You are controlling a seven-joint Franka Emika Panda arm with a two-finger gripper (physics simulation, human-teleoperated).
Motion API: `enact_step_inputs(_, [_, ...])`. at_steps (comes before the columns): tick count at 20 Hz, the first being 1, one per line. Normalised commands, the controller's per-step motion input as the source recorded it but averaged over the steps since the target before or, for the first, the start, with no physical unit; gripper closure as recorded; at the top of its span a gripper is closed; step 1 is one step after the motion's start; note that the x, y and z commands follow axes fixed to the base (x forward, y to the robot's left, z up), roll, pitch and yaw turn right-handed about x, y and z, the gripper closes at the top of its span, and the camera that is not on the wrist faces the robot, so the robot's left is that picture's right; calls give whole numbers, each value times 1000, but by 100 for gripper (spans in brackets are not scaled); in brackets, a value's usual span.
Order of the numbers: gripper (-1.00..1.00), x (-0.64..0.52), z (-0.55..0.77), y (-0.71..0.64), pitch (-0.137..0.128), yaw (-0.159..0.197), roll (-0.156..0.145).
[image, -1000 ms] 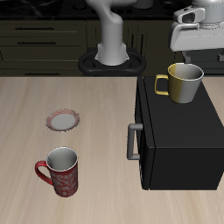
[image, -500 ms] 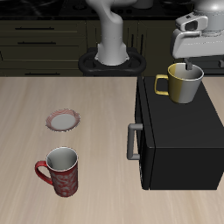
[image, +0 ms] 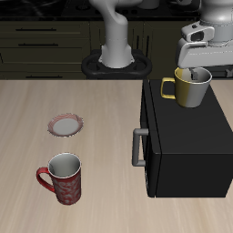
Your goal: Place the white and yellow mug on the plate
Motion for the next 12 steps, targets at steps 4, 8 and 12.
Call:
enact_step_inputs(4, [-100, 12, -195, -12, 18, 21, -23])
enact_step_inputs(8, [100, -14, -288, 93, 49, 16, 28])
enact_step_inputs(12, [100, -62, -241, 53, 49, 1, 27])
